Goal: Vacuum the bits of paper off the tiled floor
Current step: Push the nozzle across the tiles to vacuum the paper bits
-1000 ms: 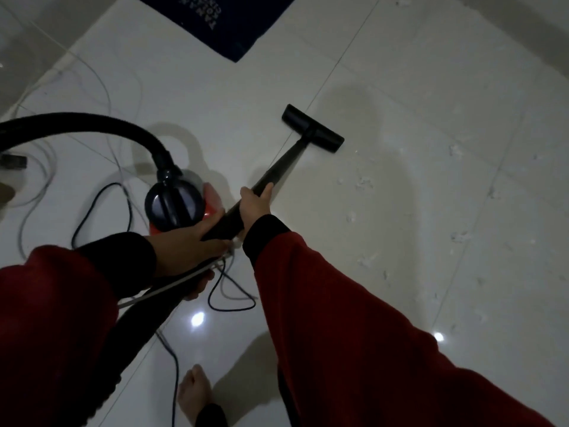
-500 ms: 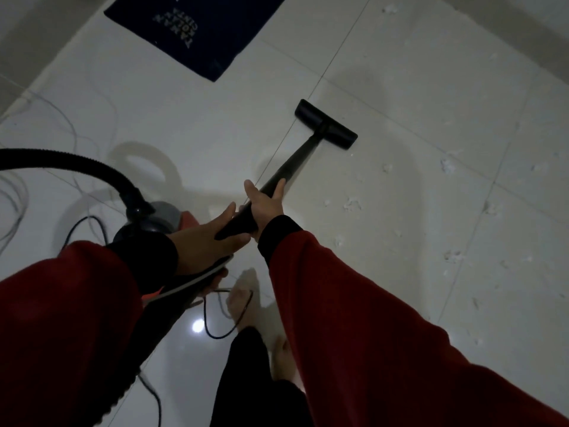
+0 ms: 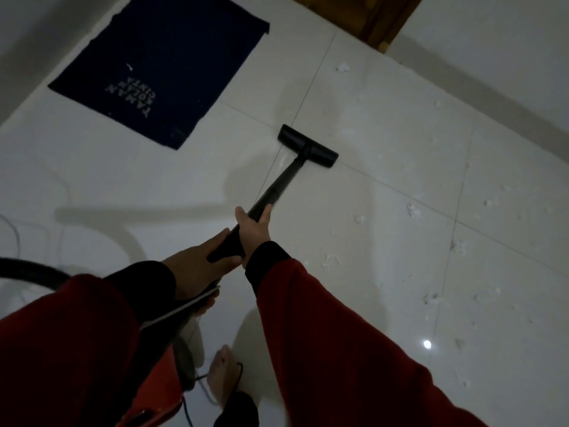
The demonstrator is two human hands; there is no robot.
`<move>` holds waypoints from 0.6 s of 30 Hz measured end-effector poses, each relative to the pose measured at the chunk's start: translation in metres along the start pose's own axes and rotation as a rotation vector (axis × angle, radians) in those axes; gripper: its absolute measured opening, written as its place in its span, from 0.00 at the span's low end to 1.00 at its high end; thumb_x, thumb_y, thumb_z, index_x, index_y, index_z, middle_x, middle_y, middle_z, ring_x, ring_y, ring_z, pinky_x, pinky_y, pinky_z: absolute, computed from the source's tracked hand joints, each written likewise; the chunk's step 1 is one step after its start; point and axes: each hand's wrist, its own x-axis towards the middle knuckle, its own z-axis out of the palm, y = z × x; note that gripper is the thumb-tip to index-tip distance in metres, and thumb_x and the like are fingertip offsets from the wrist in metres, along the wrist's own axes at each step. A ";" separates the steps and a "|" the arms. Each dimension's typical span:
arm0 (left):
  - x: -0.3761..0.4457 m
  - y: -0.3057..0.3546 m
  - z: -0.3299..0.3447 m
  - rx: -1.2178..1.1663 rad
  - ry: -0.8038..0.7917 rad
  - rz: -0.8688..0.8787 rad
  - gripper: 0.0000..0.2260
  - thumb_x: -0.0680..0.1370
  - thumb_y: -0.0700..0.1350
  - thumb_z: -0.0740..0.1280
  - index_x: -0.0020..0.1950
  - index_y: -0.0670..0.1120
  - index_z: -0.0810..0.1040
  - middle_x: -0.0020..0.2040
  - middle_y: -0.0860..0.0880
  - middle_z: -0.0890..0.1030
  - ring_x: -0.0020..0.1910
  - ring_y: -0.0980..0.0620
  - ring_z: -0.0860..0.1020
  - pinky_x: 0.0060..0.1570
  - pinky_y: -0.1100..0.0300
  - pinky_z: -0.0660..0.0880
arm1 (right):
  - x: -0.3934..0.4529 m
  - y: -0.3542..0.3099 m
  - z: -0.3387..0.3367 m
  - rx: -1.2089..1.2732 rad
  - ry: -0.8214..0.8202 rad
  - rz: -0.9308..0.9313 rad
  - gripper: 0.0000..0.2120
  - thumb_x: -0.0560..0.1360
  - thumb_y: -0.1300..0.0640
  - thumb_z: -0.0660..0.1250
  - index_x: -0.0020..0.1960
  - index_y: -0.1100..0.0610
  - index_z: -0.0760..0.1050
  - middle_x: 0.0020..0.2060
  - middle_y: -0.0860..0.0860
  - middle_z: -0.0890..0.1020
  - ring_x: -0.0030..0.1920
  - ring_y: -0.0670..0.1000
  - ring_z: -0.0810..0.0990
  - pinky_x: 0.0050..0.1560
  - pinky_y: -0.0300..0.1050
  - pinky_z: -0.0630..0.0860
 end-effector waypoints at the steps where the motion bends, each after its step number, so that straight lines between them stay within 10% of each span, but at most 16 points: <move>1: 0.005 0.007 -0.004 -0.042 -0.009 -0.011 0.27 0.80 0.52 0.59 0.75 0.64 0.48 0.33 0.42 0.75 0.18 0.54 0.73 0.19 0.66 0.71 | 0.005 -0.009 0.002 -0.002 0.010 -0.004 0.38 0.79 0.51 0.63 0.76 0.36 0.40 0.72 0.57 0.65 0.65 0.61 0.73 0.60 0.55 0.75; 18: 0.166 0.184 -0.045 -0.120 0.034 -0.012 0.23 0.80 0.52 0.59 0.73 0.62 0.55 0.31 0.43 0.72 0.24 0.50 0.72 0.24 0.60 0.73 | 0.152 -0.213 -0.034 -0.154 -0.013 -0.090 0.39 0.80 0.54 0.61 0.77 0.41 0.36 0.68 0.55 0.67 0.48 0.52 0.73 0.52 0.49 0.75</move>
